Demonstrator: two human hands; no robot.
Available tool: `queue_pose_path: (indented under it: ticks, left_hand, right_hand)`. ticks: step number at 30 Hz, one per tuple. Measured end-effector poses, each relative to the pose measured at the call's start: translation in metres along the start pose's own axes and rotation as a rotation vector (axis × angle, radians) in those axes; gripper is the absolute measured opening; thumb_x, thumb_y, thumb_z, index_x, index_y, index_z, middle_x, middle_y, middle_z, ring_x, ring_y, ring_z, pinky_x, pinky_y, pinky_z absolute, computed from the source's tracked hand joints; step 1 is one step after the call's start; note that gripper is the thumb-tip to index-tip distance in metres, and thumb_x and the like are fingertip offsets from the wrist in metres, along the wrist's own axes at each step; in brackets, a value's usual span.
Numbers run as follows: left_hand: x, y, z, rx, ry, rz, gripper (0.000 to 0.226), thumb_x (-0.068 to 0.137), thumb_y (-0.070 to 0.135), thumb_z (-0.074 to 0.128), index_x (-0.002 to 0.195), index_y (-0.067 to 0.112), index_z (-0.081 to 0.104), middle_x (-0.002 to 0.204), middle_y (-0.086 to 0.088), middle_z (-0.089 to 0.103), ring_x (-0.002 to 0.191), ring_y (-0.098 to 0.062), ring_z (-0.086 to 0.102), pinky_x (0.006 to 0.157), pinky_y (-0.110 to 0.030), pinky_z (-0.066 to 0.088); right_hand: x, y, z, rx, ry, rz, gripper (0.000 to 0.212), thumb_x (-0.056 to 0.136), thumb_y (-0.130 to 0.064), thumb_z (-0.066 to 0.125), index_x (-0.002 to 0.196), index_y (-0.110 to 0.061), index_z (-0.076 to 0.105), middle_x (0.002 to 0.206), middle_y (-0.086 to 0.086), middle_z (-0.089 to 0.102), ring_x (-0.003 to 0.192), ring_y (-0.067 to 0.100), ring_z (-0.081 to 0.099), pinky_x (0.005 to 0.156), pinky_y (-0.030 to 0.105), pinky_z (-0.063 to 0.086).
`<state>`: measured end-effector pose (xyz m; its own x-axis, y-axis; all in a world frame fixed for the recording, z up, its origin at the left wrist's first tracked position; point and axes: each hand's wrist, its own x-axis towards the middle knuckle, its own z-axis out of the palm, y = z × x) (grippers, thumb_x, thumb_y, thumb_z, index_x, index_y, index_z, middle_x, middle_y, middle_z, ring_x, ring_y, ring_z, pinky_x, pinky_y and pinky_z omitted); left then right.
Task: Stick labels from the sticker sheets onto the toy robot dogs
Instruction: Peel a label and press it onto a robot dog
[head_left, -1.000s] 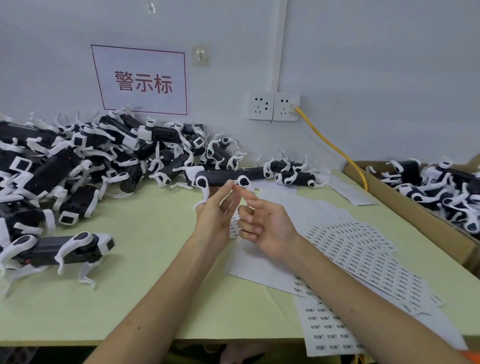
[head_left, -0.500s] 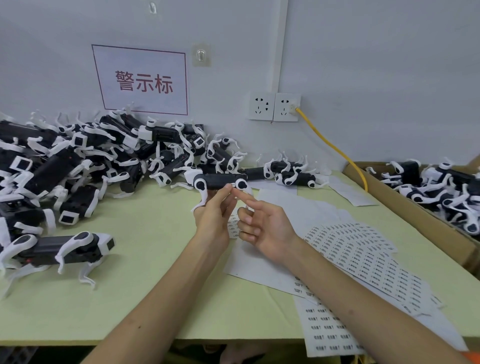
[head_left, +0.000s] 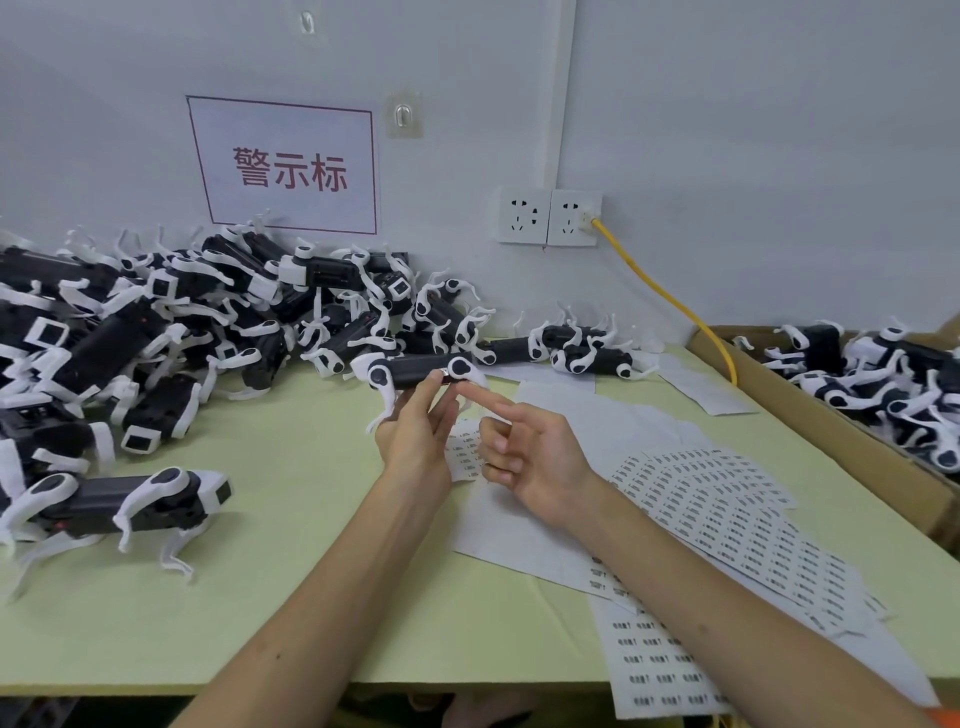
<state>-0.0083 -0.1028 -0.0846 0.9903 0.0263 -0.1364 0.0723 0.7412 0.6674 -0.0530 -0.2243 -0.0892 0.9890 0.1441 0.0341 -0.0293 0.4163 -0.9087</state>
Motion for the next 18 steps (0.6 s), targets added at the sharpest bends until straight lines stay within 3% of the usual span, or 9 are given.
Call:
queue_pose_path:
  ticks: [5, 9, 11, 14, 18]
  left_hand:
    - [-0.002, 0.001, 0.001, -0.009, -0.090, -0.053, 0.008, 0.097, 0.011, 0.069, 0.104, 0.006, 0.068, 0.111, -0.008, 0.074, 0.092, -0.016, 0.076, 0.084, -0.024, 0.058]
    - [-0.004, 0.001, 0.003, 0.019, -0.138, -0.051, 0.007, 0.096, 0.012, 0.072, 0.099, 0.006, 0.072, 0.101, -0.006, 0.076, 0.090, -0.015, 0.076, 0.079, -0.022, 0.060]
    - [-0.006, 0.000, 0.004, 0.063, -0.151, -0.021, 0.022, 0.095, 0.012, 0.072, 0.111, -0.003, 0.071, 0.107, -0.009, 0.076, 0.090, -0.014, 0.076, 0.085, -0.023, 0.059]
    - [-0.007, -0.001, 0.005, 0.146, -0.181, 0.015, 0.038, 0.099, 0.016, 0.069, 0.125, -0.011, 0.064, 0.121, -0.017, 0.074, 0.107, -0.020, 0.074, 0.099, -0.028, 0.055]
    - [-0.008, -0.004, 0.006, 0.274, -0.203, 0.099, 0.018, 0.102, 0.015, 0.064, 0.108, -0.002, 0.064, 0.100, -0.013, 0.070, 0.093, -0.021, 0.068, 0.085, -0.021, 0.058]
  right_hand:
    - [0.002, -0.005, -0.005, 0.045, 0.203, -0.118, 0.027, 0.089, -0.016, 0.051, 0.098, -0.010, 0.076, 0.053, -0.003, 0.032, 0.043, 0.009, 0.020, 0.044, 0.023, 0.020]
    - [0.002, -0.012, -0.010, 0.113, 0.294, -0.144, 0.023, 0.089, -0.016, 0.051, 0.093, -0.008, 0.072, 0.052, -0.001, 0.032, 0.041, 0.011, 0.020, 0.039, 0.022, 0.022]
    - [0.002, -0.013, -0.010, 0.115, 0.288, -0.142, 0.023, 0.089, -0.017, 0.053, 0.090, -0.009, 0.074, 0.053, -0.001, 0.033, 0.042, 0.011, 0.021, 0.040, 0.023, 0.023]
    - [0.002, -0.013, -0.009, 0.106, 0.270, -0.138, 0.024, 0.088, -0.018, 0.054, 0.086, -0.010, 0.077, 0.055, 0.000, 0.035, 0.043, 0.012, 0.022, 0.041, 0.023, 0.023]
    - [0.003, -0.015, -0.012, 0.078, 0.291, -0.154, 0.023, 0.089, -0.019, 0.054, 0.088, -0.011, 0.076, 0.056, -0.001, 0.036, 0.044, 0.011, 0.022, 0.042, 0.023, 0.024]
